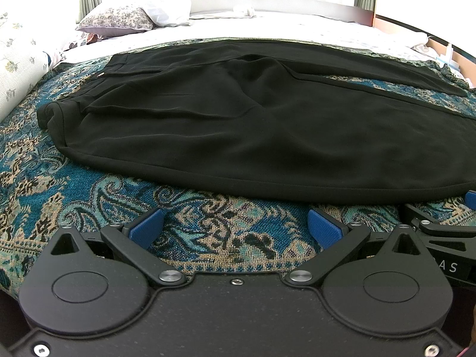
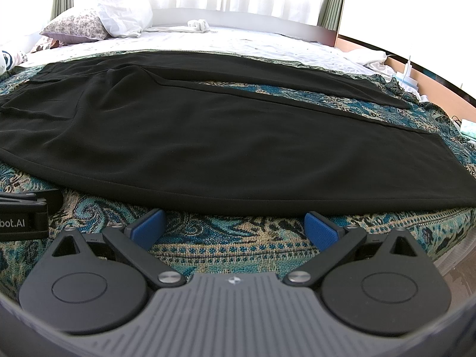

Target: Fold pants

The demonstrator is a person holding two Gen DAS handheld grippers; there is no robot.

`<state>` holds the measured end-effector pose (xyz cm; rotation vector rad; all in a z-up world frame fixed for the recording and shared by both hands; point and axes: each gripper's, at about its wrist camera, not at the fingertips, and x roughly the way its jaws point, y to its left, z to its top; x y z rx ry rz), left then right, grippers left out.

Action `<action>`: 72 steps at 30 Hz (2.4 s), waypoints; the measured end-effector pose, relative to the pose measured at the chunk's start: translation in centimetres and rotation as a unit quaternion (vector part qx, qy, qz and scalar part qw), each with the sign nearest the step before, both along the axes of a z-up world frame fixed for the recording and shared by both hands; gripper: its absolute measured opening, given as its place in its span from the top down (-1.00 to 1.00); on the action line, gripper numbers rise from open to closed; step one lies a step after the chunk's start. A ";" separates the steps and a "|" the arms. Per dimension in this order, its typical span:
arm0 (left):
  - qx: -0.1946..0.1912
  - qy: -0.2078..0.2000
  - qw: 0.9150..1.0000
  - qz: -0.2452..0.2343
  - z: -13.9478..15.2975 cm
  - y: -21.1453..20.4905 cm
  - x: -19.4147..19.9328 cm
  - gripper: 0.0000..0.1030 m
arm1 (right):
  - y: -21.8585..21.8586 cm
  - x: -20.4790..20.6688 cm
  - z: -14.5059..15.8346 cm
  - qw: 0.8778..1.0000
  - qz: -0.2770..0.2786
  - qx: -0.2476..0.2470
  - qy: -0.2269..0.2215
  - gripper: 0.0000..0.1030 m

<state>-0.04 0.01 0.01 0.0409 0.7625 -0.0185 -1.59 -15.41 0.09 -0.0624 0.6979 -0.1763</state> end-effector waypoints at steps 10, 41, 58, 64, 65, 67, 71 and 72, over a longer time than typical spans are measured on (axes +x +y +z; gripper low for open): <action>0.000 0.000 1.000 0.000 0.0 0.0 0.0 -1.00 | 0.0 0.0 0.0 1.000 0.000 0.000 0.000 -1.00; -0.001 -0.001 1.000 0.000 0.0 0.0 0.0 -1.00 | -0.1 -0.2 -0.2 1.000 0.003 0.003 -0.007 -1.00; -0.047 -0.014 0.999 0.010 1.6 3.1 0.7 -1.00 | 0.5 -0.3 0.3 1.000 -0.007 -0.003 -0.010 -1.00; -0.079 -0.037 0.991 0.097 3.2 10.0 3.1 -1.00 | 0.8 -1.3 0.5 0.999 0.009 -0.006 -0.041 -0.90; -0.087 -0.043 0.988 0.118 3.4 11.6 3.7 -1.00 | 0.9 -1.4 0.5 0.999 0.014 -0.007 -0.046 -0.89; -0.102 -0.052 0.982 0.149 3.6 14.2 4.7 -0.99 | 1.0 -1.5 0.6 0.998 0.020 -0.009 -0.053 -0.80; -0.137 -0.064 0.969 0.197 3.5 19.5 7.1 -0.99 | 1.1 -1.2 0.6 0.998 0.019 -0.023 -0.058 -0.72; -0.142 -0.065 0.967 0.203 3.4 20.5 7.7 -0.99 | 1.0 -1.0 0.6 0.998 0.015 -0.027 -0.057 -0.71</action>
